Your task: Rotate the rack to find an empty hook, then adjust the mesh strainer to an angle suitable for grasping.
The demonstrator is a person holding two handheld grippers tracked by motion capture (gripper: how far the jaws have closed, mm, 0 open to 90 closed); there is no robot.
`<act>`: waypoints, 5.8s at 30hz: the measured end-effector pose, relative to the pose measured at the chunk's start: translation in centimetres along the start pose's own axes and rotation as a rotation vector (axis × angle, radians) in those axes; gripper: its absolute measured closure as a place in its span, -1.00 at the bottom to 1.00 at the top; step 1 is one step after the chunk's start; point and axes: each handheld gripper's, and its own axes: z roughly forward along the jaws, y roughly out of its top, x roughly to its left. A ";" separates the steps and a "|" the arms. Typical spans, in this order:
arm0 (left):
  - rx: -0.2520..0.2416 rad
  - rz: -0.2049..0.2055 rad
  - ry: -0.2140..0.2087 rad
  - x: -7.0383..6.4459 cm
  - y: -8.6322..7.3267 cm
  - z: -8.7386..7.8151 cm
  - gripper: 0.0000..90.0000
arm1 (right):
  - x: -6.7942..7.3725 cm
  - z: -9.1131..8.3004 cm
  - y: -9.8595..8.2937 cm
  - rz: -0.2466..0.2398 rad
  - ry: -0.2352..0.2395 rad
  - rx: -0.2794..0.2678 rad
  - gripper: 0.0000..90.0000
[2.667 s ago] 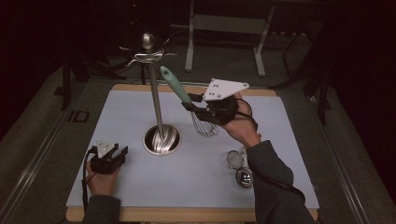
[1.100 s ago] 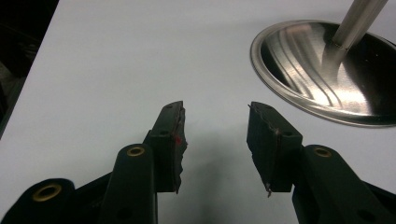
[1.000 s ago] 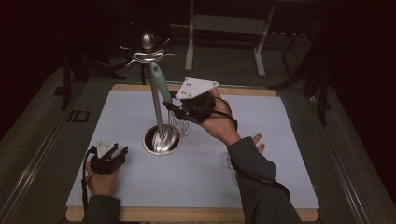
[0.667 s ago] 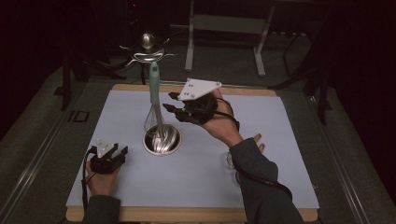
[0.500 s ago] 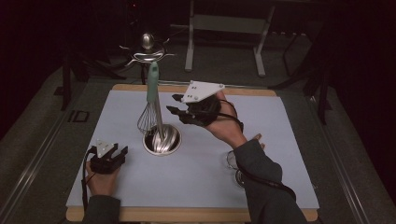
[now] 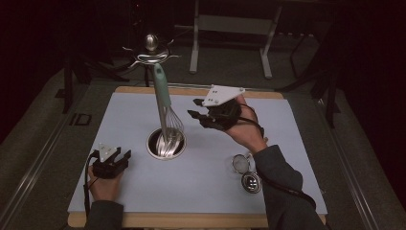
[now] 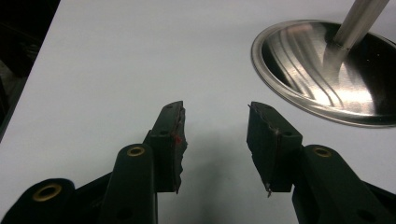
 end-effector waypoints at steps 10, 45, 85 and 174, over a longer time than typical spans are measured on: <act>-0.025 -0.013 0.004 0.1 -0.1 -0.2 0.29 | -0.6 -0.1 -2.1 0.054 0.017 0.017 0.35; -0.295 -0.043 -0.042 -0.6 6.1 -5.1 0.80 | 0.7 -0.1 -12.7 0.228 -0.025 0.173 0.27; -0.879 -0.004 -0.307 -4.9 21.0 -11.5 1.00 | 1.7 -3.0 -20.7 0.493 -0.154 0.148 0.25; -0.398 -0.031 -0.143 -1.0 9.6 -6.8 0.84 | 0.3 -6.2 -22.2 0.564 -0.253 0.121 0.24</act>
